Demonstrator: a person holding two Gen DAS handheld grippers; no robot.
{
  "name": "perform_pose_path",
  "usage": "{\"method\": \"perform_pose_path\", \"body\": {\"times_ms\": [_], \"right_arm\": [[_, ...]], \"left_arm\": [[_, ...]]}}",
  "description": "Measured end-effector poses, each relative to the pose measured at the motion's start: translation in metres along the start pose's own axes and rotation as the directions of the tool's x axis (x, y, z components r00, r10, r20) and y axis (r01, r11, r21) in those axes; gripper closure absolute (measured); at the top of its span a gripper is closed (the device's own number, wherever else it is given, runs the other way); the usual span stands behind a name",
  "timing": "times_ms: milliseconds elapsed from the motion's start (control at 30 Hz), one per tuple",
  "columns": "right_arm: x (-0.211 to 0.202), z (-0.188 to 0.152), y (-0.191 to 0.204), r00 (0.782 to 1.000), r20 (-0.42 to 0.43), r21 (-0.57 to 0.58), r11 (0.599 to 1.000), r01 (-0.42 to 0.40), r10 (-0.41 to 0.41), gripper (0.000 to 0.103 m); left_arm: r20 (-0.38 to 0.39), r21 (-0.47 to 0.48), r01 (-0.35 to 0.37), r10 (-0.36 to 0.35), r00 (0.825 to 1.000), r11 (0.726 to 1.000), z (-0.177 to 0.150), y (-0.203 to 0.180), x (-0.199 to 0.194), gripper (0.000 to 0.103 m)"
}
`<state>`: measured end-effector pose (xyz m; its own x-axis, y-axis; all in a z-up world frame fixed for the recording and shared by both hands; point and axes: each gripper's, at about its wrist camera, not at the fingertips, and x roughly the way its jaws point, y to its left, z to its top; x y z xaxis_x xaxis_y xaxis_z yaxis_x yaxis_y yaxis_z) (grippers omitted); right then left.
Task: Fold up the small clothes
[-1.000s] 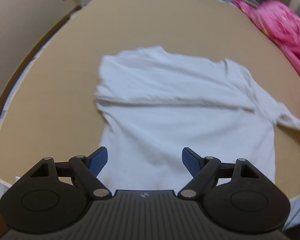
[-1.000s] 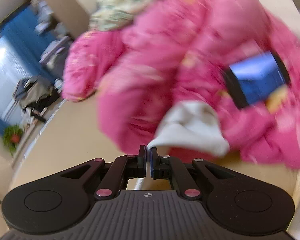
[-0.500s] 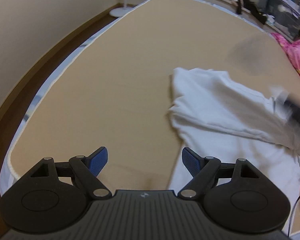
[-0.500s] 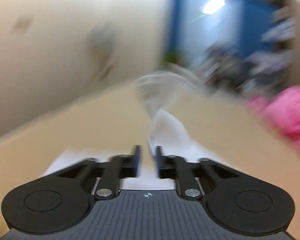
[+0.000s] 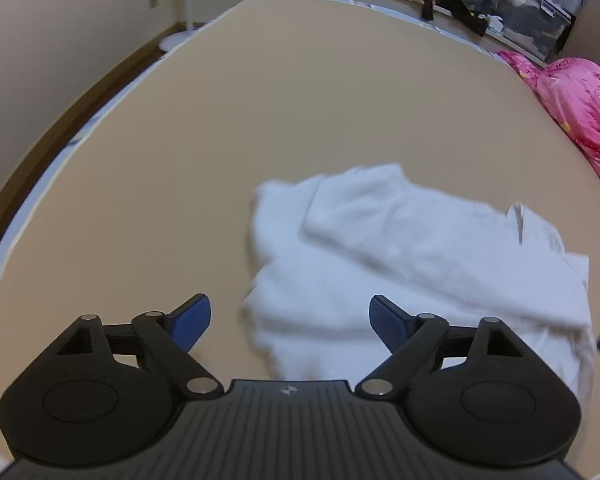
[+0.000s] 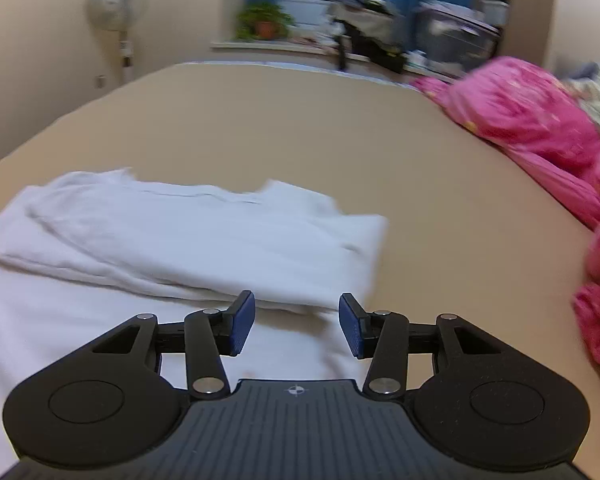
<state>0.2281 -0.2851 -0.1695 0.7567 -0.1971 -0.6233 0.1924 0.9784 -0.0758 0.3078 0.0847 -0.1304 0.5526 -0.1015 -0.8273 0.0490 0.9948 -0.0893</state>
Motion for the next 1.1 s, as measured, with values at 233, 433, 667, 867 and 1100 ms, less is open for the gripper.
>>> {"method": "perform_pose_path", "body": {"times_ms": [233,433,667,867,1100], "right_arm": [[0.036,-0.015,-0.019,1.0,-0.028,0.052,0.999,0.001,0.001,0.054],[0.061,-0.014,-0.01,0.998,-0.053,-0.023,0.999,0.028,-0.029,0.048],[0.081,-0.008,-0.012,0.997,-0.023,-0.08,0.994,0.07,-0.072,0.088],[0.084,-0.01,-0.023,0.996,-0.035,-0.016,0.997,0.08,-0.081,0.088],[0.089,-0.01,-0.025,0.994,-0.064,0.01,0.996,0.086,-0.085,0.087]], "left_arm": [[-0.106,0.018,-0.079,0.08,0.991,0.997,0.055,-0.027,0.084,0.013],[-0.139,0.054,-0.115,0.121,0.983,0.992,0.06,-0.035,0.119,0.013],[-0.067,0.121,-0.13,0.139,0.988,0.984,0.065,-0.056,0.106,0.101],[0.048,0.092,0.0,-0.004,0.999,0.996,0.06,-0.054,0.034,0.101],[-0.046,0.023,-0.068,0.069,0.997,0.997,0.042,-0.021,0.059,0.1]]}}
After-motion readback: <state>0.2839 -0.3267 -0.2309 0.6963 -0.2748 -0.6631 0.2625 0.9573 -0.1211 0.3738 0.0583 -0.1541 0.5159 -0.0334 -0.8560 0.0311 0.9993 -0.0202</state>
